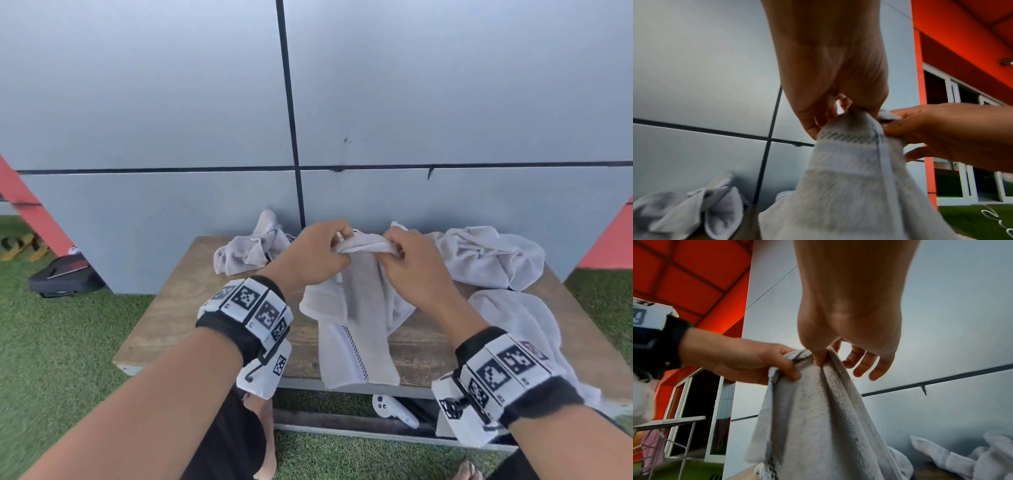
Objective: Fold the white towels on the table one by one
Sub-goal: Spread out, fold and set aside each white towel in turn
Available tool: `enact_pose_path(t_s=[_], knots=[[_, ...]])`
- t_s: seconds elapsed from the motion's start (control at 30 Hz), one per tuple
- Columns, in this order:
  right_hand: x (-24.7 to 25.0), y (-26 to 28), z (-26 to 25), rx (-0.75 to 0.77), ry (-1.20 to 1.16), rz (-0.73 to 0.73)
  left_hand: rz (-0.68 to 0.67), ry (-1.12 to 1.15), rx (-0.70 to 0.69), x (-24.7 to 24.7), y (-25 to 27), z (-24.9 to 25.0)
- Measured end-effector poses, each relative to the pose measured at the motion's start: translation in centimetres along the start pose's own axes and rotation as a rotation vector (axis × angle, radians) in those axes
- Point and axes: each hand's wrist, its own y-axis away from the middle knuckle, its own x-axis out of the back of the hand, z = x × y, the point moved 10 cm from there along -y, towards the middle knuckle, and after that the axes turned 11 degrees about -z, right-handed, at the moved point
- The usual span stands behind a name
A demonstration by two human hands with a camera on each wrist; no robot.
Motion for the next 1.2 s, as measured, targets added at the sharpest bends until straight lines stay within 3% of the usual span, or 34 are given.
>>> enact_pose_path(t_s=[0.13,0.23,0.33,0.43,0.63,0.73,0.87,0.97,1.2], knots=[[2.5,0.5,1.2,-0.064,-0.052,0.068,0.190,-0.015,0.127,2.6,1.5,-3.0],[1.6,0.7,2.1,-0.104,-0.087,-0.035,0.256,0.048,0.108,3.1,2.1,-2.7],[-0.3,1.3,-0.2,0.034,-0.092,-0.183,0.184,0.099,0.004,2.1,2.3,0.5],[-0.1,1.9,-3.7,0.170,-0.038,-0.147,0.107,0.054,-0.069,0.5,2.3,3.3],[3.4,2.4,-3.1,0.062,-0.025,0.019,0.180,0.070,0.009,1.6,3.3,0.9],[4.1,2.7,-2.8,0.029,-0.047,0.028,0.186,0.077,0.021,2.0,3.6,0.7],[3.2,2.9,-4.4,0.139,-0.130,-0.065,0.097,0.061,-0.118,1.5,2.5,4.5],[4.6,2.9,-5.8,0.205,-0.123,0.052,0.022,0.017,-0.192,0.9,1.6,6.3],[6.8,1.9,-5.8,0.200,-0.115,0.164,0.001,0.029,-0.154,0.8,0.6,4.2]])
